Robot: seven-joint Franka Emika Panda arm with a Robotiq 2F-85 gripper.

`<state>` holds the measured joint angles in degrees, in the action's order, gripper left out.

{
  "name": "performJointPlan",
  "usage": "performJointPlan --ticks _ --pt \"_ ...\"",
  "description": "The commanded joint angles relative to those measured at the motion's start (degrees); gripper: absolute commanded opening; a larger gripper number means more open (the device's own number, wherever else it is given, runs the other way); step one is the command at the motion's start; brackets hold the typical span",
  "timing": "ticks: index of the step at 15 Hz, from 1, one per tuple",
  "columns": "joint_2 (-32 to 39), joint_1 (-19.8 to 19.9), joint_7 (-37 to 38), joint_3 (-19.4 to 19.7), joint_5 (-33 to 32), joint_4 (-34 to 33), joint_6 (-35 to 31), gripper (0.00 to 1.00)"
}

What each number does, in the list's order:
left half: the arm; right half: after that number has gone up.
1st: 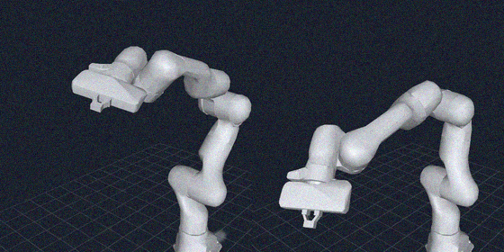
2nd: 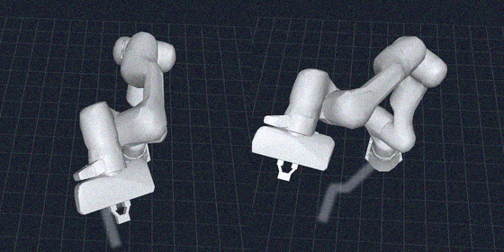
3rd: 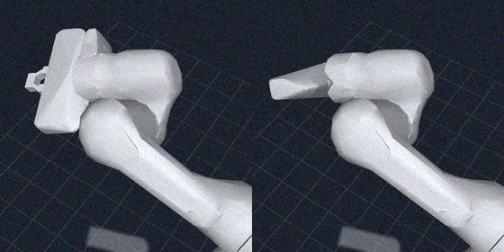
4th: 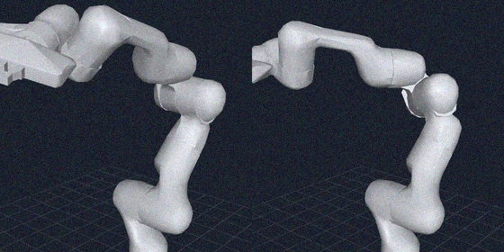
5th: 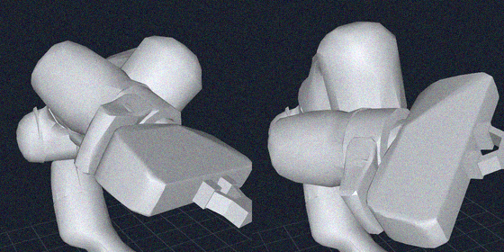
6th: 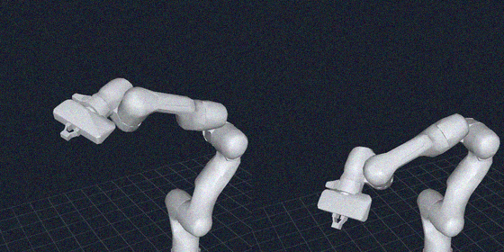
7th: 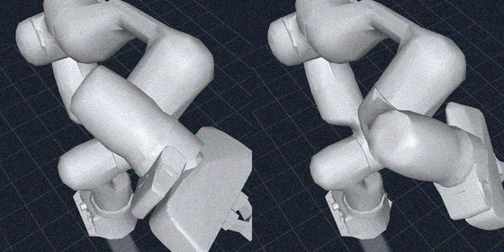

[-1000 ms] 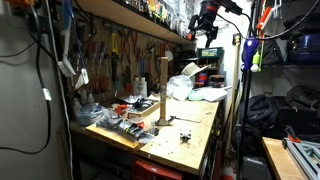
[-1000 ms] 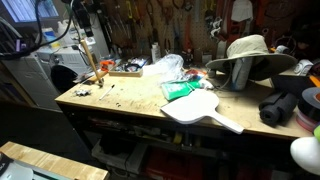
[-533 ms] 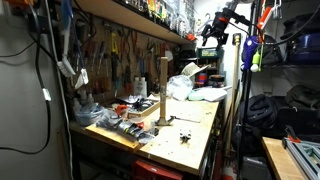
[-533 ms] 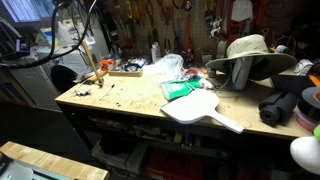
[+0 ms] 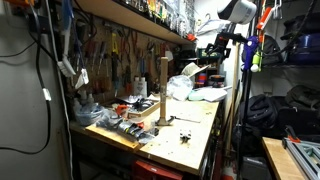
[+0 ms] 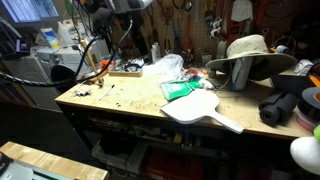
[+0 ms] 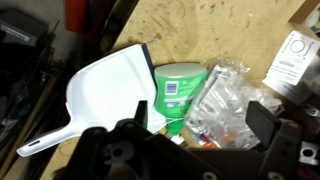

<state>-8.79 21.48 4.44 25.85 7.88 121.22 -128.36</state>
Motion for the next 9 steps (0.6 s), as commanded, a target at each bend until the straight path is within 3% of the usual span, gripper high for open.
performJointPlan --ticks 1,3,4,9 --pt "7.67 2.80 3.33 1.30 0.02 -2.68 -3.46 1.00" --pt "11.44 4.37 6.51 1.87 -3.28 -3.23 -4.66 1.00" --pt "7.76 3.60 3.36 1.04 -1.07 -1.81 -3.44 1.00" --pt "8.80 3.79 3.41 0.67 -1.20 -2.58 -3.79 1.00"
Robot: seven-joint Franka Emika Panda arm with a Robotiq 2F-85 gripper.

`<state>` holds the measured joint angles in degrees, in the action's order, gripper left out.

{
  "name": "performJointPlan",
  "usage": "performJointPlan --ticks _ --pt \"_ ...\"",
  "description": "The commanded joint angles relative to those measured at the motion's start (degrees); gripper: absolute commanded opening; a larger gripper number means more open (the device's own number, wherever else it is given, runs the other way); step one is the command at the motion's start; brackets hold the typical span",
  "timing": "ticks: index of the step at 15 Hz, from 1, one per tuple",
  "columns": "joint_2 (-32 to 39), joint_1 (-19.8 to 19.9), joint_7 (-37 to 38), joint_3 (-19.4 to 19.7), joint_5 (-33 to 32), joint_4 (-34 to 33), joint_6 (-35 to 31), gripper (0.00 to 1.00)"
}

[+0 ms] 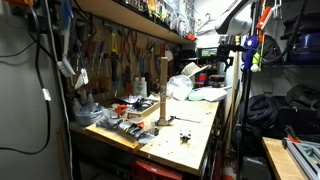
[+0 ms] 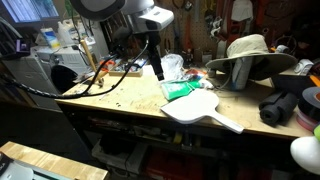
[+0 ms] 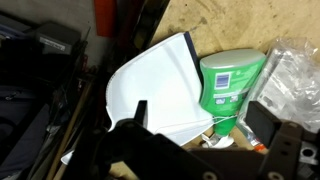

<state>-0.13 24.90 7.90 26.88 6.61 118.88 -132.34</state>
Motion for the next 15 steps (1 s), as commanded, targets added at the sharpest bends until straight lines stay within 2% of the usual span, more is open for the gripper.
performJointPlan --ticks 1,7,10,15 --pt "0.05 0.38 -0.04 -0.37 0.07 -0.30 0.20 1.00" --pt "-0.02 0.39 -0.04 -0.36 0.07 -0.30 0.20 1.00" --pt "5.13 1.34 1.27 0.47 0.50 -3.65 -1.36 1.00" --pt "11.91 4.27 -3.46 1.26 1.23 -7.55 0.27 1.00"
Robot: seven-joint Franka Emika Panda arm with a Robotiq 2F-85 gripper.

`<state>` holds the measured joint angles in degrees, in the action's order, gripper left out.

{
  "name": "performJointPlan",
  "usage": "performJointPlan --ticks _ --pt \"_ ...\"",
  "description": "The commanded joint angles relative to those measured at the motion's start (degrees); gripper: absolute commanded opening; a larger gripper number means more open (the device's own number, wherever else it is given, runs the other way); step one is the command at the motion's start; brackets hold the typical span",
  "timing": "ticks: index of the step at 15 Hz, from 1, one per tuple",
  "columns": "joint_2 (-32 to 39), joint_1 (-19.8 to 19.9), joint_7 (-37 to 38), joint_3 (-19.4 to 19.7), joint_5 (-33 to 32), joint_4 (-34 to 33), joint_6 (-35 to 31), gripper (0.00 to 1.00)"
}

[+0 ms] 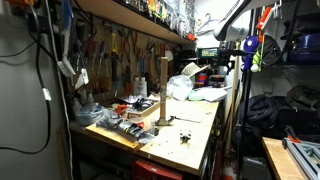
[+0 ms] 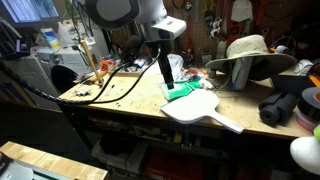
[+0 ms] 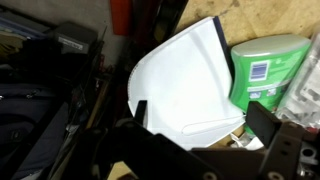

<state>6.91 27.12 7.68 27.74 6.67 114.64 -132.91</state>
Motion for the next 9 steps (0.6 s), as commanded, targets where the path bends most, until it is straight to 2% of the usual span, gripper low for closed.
performJointPlan --ticks 1,9 --pt "6.04 3.01 -5.17 0.36 1.71 -4.03 1.32 1.00" --pt "14.33 10.90 -17.64 -2.39 5.07 -10.31 1.38 1.00"
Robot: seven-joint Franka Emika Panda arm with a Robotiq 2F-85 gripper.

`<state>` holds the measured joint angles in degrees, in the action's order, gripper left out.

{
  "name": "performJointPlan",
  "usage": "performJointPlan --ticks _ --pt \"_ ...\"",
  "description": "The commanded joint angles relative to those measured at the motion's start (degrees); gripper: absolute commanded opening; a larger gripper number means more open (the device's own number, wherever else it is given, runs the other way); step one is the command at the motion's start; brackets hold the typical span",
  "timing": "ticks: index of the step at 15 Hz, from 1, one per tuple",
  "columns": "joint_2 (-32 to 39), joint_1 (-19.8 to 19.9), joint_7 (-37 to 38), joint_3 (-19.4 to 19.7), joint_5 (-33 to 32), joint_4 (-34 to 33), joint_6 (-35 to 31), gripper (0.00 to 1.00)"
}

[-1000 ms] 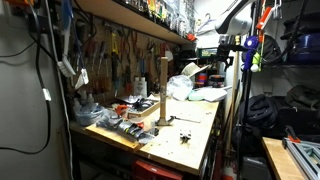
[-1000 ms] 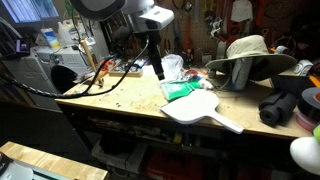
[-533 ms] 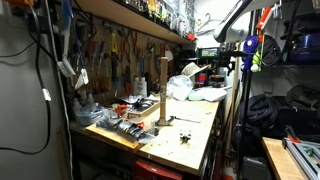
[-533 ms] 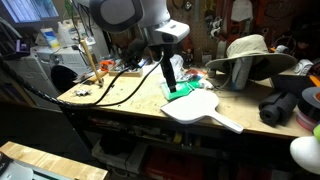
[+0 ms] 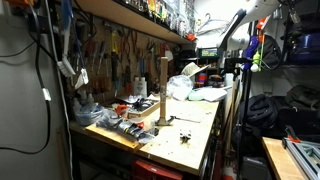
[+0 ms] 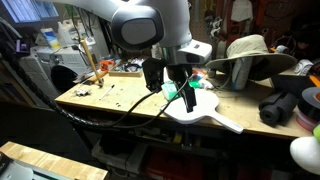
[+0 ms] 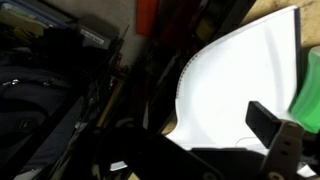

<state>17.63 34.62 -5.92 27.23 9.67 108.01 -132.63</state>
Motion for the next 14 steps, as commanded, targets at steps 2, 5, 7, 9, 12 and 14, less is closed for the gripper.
performJointPlan --ticks 2,5,7,9,12,14 --pt "5.59 5.38 -6.07 -3.20 2.39 -5.60 1.65 1.00" --pt "8.47 7.99 -7.87 -5.41 2.20 -8.37 2.25 1.00" --pt "10.53 9.28 -8.24 -6.72 1.57 -10.11 2.57 1.00" --pt "12.83 10.63 -7.71 -8.26 2.19 -12.37 2.99 1.00" --pt "15.56 12.55 -7.95 -10.63 2.44 -15.34 4.33 1.00" --pt "17.04 13.57 -8.00 -11.90 2.37 -17.23 5.97 0.88"
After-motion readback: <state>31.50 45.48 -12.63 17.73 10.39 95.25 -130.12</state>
